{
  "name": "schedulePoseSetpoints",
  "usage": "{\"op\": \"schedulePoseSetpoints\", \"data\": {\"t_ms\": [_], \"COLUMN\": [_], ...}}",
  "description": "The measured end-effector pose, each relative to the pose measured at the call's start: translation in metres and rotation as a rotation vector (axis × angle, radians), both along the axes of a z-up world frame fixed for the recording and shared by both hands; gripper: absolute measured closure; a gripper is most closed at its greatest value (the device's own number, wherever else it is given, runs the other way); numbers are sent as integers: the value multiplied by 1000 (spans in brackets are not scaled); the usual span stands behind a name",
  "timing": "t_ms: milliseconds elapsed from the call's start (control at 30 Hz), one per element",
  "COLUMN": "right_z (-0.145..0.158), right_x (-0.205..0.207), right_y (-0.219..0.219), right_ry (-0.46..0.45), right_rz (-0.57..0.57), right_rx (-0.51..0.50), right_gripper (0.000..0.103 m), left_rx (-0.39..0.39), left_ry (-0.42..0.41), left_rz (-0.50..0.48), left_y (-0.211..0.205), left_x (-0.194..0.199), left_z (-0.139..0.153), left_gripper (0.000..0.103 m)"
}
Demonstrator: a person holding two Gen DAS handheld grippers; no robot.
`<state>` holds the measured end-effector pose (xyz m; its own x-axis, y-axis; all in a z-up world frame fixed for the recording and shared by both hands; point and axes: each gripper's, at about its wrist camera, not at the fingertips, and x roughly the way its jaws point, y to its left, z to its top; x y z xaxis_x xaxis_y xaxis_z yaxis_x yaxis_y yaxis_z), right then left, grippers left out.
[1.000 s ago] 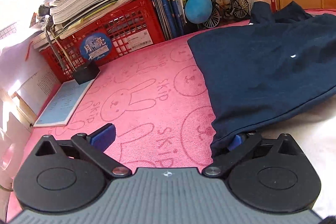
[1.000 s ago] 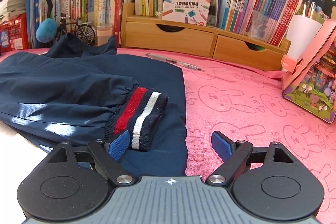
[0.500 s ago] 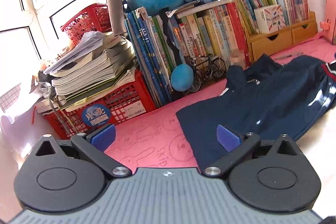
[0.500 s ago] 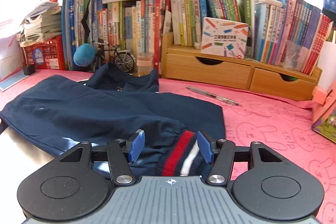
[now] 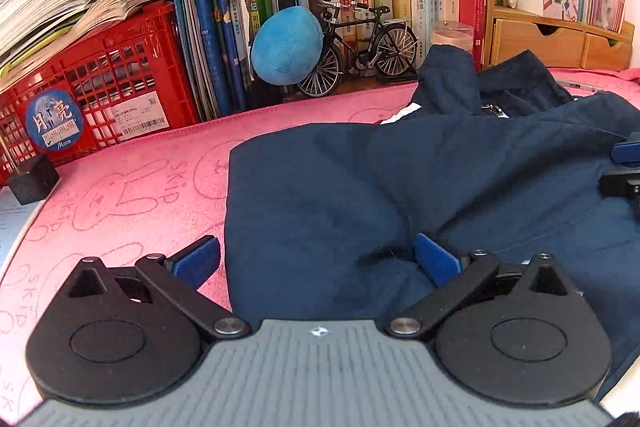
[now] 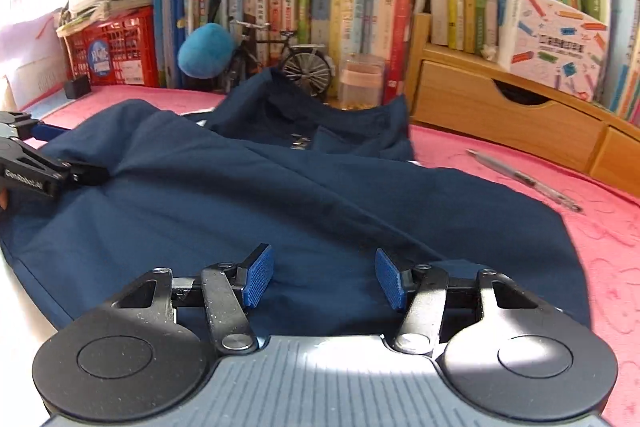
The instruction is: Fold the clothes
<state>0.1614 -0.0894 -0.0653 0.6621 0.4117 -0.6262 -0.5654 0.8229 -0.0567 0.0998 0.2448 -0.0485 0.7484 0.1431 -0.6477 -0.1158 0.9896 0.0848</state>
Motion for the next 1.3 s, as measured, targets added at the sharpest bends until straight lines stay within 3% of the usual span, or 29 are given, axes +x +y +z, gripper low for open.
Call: {"op": "schedulePoseSetpoints", "data": {"t_ms": [33,67,100,133,167,233,267,433,567,600,800,833,867,900,1033,1067,1167,1300], "right_z": [0,-1,-2,-1,0,4,7,20,12,10,14,15,16,16,23,27,41,49], "right_x": [4,9,17,20,22,17,15,-15,-34,-40,-57,-60,-63,-66,-82,-89,-102,-91], "right_y": [-18,-36,-54,-58,-61,-54,-51,-34,-2,-1,-50,-59,-67,-75,-98,-96,-85,-37], "right_ry": [-6,-12,1,-19,-40,-133,-179,-2,63,56,43,41,38,36,3,-23,-82,-50], "right_rz": [-10,-21,-3,-50,-97,-218,-278,-41,66,57,-44,-60,-77,-94,-120,-96,-17,62], "right_rx": [5,11,37,15,-8,-81,-117,164,107,67,68,68,68,68,75,81,111,163], "right_gripper": [48,67,70,93,90,50,49,45,44,44,44,37,15,11,14,14,12,11], "left_rx": [1,2,9,18,27,32,34,-17,3,13,56,63,70,77,204,191,-10,-39], "left_ry": [-3,-4,-5,-6,-7,-9,-9,0,-5,-7,-16,-18,-19,-21,-53,-56,-84,-89], "left_rz": [-8,-18,-24,-28,-32,-31,-30,-23,-15,-14,-12,-11,-11,-11,24,33,14,7], "left_y": [-1,-3,-5,-7,-9,-9,-10,-1,-3,-5,-10,-11,-11,-12,-31,-32,-27,-43], "left_x": [0,1,2,3,4,4,4,6,5,5,4,4,3,3,-3,-6,-27,-48], "left_z": [0,0,0,0,1,1,1,1,1,1,1,1,1,1,2,3,15,29], "left_gripper": [0,0,0,0,0,0,0,0,0,0,0,0,0,0,0,0,0,0]}}
